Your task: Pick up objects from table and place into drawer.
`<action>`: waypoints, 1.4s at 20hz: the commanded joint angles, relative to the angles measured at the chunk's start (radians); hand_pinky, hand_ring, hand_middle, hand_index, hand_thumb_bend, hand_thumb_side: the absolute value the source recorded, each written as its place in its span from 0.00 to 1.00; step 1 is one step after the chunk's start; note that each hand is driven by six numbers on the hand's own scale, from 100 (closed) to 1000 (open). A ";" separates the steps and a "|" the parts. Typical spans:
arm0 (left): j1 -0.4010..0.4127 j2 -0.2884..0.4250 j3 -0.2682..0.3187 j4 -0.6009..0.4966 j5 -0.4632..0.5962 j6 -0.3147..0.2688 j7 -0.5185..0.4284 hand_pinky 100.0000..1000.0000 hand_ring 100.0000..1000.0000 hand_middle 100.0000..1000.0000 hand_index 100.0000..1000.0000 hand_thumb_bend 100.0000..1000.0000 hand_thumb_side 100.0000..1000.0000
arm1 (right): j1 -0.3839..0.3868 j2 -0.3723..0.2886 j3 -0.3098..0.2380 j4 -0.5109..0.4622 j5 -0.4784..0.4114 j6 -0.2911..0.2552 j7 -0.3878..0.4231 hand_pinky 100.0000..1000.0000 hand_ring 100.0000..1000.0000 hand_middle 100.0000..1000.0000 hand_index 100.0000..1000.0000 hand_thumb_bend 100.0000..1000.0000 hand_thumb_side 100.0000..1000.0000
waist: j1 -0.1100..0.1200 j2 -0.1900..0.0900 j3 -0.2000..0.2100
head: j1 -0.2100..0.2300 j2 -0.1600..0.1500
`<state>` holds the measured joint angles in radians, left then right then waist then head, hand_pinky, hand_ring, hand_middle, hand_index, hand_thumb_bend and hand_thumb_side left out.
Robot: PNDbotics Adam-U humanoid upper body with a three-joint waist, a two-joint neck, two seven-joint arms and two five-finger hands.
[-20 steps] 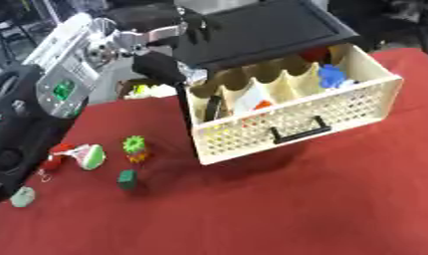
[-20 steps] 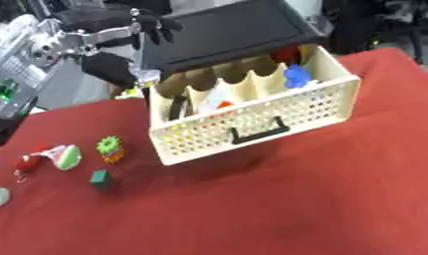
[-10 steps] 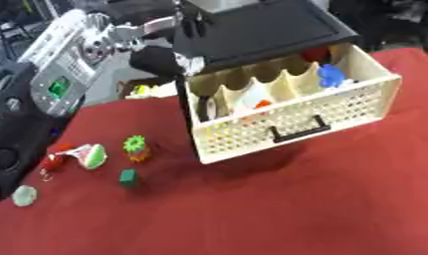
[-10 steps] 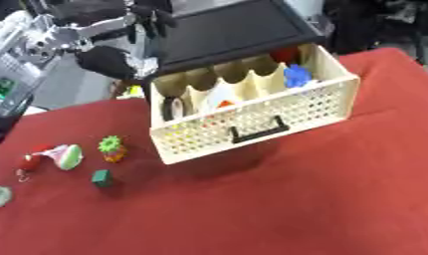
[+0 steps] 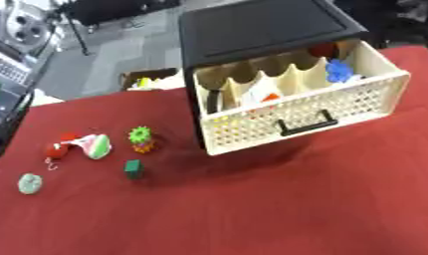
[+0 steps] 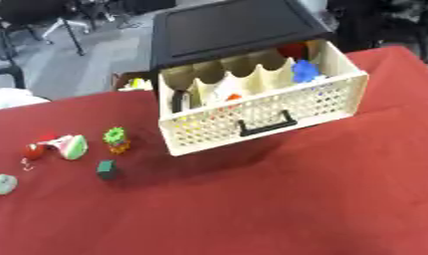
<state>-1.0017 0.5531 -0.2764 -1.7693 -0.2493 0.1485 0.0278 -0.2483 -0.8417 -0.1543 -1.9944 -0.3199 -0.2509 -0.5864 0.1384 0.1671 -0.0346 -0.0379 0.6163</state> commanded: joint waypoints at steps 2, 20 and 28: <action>0.073 0.033 0.108 -0.136 0.163 0.062 0.149 0.33 0.51 0.50 0.83 0.00 0.73 | -0.002 -0.052 -0.012 -0.006 0.052 -0.010 0.035 0.33 0.45 0.45 0.73 0.00 1.00 | -0.021 -0.015 0.011 | 0.004 0.017; 0.460 -0.053 0.299 -0.231 0.245 -0.094 0.346 0.39 0.52 0.51 0.82 0.00 0.80 | 0.074 -0.259 0.004 -0.006 0.532 -0.083 0.300 0.21 0.47 0.54 0.74 0.00 1.00 | -0.110 0.002 0.044 | -0.011 0.003; 0.552 -0.125 0.329 -0.231 0.232 -0.115 0.340 0.39 0.52 0.51 0.83 0.00 0.84 | 0.092 -0.370 0.084 -0.006 0.666 -0.190 0.588 0.26 0.54 0.58 0.74 0.00 1.00 | -0.124 0.000 0.043 | -0.019 -0.010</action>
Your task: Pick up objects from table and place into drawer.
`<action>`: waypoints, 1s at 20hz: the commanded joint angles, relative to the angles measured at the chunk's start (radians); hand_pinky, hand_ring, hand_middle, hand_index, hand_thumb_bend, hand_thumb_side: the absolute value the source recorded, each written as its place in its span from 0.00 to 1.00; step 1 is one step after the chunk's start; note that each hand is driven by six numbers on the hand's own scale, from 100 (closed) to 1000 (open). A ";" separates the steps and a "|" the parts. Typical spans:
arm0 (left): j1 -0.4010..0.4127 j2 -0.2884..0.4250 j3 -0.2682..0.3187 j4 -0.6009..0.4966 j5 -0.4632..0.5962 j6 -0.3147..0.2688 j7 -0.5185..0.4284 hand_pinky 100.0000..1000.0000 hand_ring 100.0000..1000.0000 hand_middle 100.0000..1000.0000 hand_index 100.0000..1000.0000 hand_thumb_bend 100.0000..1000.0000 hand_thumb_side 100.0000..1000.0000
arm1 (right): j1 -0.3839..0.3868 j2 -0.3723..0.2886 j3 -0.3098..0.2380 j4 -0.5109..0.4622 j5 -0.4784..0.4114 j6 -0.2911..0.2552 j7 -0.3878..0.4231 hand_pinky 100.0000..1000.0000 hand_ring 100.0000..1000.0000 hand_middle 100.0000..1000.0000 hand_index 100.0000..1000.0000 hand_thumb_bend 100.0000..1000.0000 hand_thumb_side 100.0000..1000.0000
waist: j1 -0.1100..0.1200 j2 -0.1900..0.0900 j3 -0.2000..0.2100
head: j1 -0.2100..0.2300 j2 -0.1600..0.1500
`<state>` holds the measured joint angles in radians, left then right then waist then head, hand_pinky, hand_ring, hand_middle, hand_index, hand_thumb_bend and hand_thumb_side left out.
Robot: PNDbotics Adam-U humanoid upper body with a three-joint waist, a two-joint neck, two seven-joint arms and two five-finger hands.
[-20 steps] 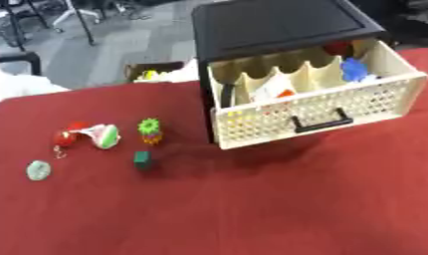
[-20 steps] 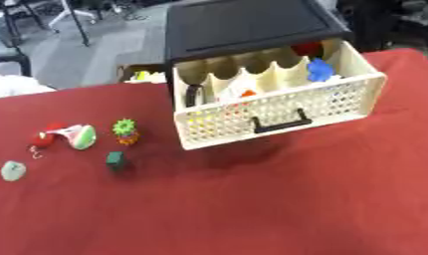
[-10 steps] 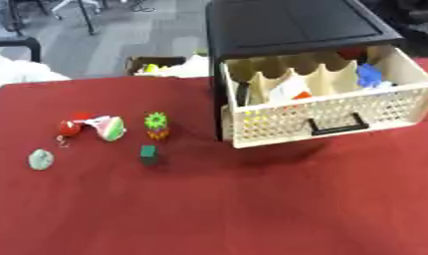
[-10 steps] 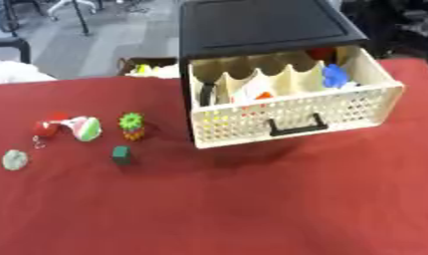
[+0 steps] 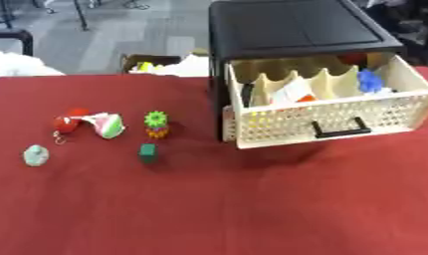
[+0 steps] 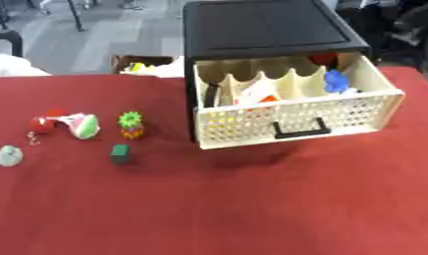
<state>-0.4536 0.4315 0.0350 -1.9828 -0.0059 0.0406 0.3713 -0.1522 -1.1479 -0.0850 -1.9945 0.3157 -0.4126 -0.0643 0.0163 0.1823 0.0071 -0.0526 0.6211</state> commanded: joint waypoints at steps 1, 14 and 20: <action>0.015 -0.012 0.019 -0.017 -0.014 -0.005 -0.006 0.39 0.52 0.51 0.83 0.00 0.84 | -0.003 -0.073 0.030 -0.005 0.035 -0.042 0.092 0.26 0.55 0.58 0.74 0.00 1.00 | -0.002 -0.014 0.003 | -0.006 -0.017; 0.068 -0.042 0.022 -0.017 -0.010 -0.007 -0.037 0.39 0.51 0.51 0.83 0.00 0.87 | 0.000 -0.134 0.162 -0.005 0.005 -0.093 0.321 0.23 0.58 0.58 0.76 0.00 1.00 | -0.003 -0.008 0.015 | -0.017 -0.022; 0.082 -0.062 0.016 -0.017 -0.011 0.002 -0.052 0.38 0.51 0.51 0.82 0.00 0.88 | 0.002 -0.122 0.209 -0.005 -0.014 -0.076 0.402 0.21 0.58 0.59 0.79 0.00 1.00 | -0.001 0.000 0.026 | -0.022 -0.025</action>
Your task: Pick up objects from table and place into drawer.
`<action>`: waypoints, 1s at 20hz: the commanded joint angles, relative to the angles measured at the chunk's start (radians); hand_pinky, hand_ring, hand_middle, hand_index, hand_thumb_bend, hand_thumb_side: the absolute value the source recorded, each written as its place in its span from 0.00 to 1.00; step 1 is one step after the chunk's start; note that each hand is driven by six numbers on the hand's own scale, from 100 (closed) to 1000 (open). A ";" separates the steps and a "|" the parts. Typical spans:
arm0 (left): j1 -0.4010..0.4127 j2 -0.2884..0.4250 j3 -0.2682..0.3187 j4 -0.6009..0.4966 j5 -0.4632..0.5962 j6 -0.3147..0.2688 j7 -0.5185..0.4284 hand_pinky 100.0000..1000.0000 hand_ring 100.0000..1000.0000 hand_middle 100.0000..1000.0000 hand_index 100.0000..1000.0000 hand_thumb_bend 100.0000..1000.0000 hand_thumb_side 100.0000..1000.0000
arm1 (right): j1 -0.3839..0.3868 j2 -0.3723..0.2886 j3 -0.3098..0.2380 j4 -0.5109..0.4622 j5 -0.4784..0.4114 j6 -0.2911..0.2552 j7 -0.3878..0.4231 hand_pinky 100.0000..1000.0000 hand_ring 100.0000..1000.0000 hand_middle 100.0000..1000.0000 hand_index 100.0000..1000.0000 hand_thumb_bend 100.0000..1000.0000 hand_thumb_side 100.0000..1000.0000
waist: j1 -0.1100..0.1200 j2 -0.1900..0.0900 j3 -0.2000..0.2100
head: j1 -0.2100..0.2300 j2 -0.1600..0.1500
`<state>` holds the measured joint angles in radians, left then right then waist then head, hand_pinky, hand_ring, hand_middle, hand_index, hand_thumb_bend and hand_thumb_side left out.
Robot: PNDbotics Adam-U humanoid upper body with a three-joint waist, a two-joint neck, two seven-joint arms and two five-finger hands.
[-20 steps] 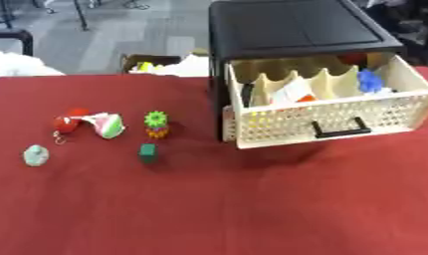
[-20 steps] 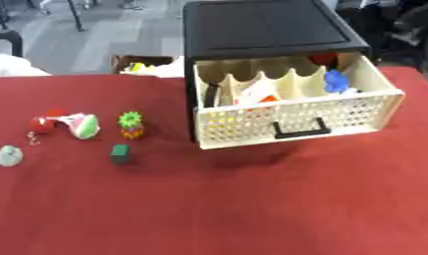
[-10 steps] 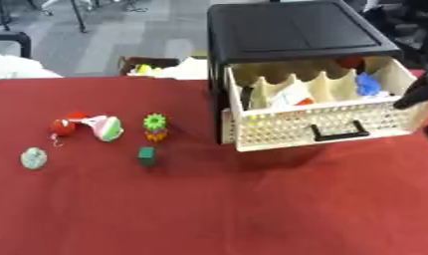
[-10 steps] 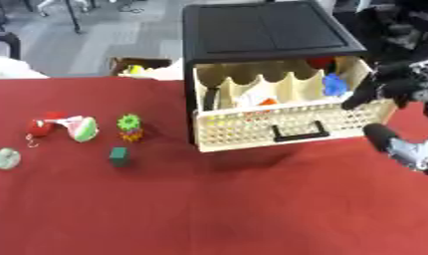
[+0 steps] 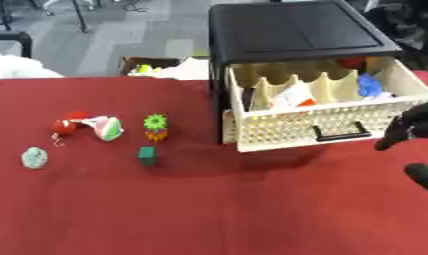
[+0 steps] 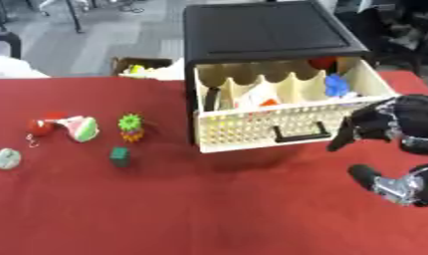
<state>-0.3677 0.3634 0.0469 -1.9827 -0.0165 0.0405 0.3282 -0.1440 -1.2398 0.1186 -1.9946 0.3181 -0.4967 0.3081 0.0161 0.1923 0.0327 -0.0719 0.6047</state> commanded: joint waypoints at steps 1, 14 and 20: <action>-0.004 0.004 0.003 -0.017 -0.001 0.002 -0.012 0.38 0.51 0.51 0.82 0.00 0.88 | -0.005 -0.028 0.014 -0.005 -0.020 0.015 0.043 0.21 0.59 0.60 0.81 0.00 1.00 | -0.001 -0.010 0.002 | -0.003 -0.010; 0.003 -0.014 -0.014 -0.017 0.000 0.015 -0.040 0.38 0.51 0.51 0.82 0.00 0.89 | -0.058 -0.021 0.108 -0.005 -0.073 0.101 0.192 0.35 0.70 0.74 0.89 0.00 1.00 | -0.007 -0.001 0.025 | -0.019 -0.031; 0.004 -0.024 -0.016 -0.017 -0.001 0.019 -0.042 0.38 0.51 0.51 0.82 0.00 0.89 | -0.077 -0.007 0.128 -0.005 -0.078 0.151 0.233 0.35 0.71 0.75 0.92 0.00 1.00 | -0.006 0.007 0.038 | -0.027 -0.037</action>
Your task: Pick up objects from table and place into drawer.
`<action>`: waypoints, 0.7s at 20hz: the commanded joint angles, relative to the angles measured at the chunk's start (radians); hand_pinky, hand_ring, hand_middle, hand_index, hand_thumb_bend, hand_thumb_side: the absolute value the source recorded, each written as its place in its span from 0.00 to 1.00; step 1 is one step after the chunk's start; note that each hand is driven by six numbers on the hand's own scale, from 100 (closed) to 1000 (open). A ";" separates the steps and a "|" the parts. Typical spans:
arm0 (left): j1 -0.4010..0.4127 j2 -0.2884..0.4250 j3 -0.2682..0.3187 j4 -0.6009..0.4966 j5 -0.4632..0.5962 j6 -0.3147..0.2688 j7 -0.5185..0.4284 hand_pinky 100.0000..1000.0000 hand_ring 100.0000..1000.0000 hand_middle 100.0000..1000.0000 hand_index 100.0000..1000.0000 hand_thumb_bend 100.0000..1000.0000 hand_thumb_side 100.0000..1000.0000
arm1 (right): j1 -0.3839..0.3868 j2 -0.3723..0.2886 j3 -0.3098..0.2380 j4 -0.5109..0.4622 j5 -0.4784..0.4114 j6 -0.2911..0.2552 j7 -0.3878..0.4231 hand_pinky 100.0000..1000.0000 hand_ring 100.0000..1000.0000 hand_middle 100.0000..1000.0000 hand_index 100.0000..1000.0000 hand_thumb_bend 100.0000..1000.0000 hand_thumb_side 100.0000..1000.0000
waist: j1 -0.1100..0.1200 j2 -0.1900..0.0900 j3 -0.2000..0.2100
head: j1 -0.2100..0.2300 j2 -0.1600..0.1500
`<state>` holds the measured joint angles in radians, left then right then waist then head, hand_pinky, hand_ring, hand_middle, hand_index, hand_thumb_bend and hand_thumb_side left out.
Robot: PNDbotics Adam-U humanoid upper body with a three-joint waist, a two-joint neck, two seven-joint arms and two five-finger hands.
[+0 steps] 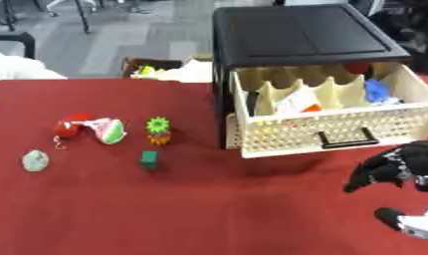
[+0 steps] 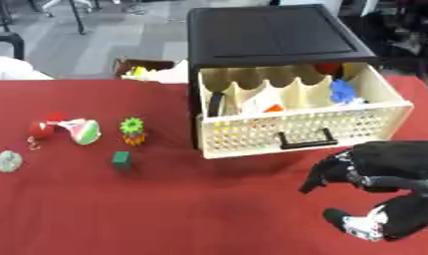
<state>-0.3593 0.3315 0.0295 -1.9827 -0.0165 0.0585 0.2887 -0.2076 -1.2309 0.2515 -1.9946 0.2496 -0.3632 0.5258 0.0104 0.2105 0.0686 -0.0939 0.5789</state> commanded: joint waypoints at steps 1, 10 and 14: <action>-0.003 0.007 0.002 -0.017 -0.002 0.002 -0.003 0.38 0.51 0.51 0.82 0.00 0.90 | -0.016 -0.015 -0.003 -0.005 -0.008 0.024 0.019 0.36 0.71 0.75 0.92 0.00 1.00 | -0.001 -0.010 0.003 | -0.006 -0.013; 0.000 -0.003 0.001 -0.017 -0.006 0.006 -0.009 0.38 0.51 0.51 0.82 0.00 0.93 | -0.030 0.001 -0.001 -0.005 -0.019 0.115 0.047 0.35 0.70 0.74 0.93 0.00 1.00 | -0.003 0.002 0.018 | -0.008 -0.021; 0.000 -0.005 0.002 -0.017 -0.005 0.004 -0.012 0.38 0.51 0.51 0.82 0.00 0.94 | -0.026 0.002 -0.004 -0.005 -0.010 0.154 0.057 0.35 0.70 0.75 0.93 0.00 1.00 | -0.005 0.006 0.019 | -0.004 -0.024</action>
<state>-0.3526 0.3185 0.0276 -1.9826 -0.0186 0.0641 0.2800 -0.2280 -1.2082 0.2595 -1.9946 0.2402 -0.2218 0.5819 0.0089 0.2294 0.0874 -0.0990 0.5686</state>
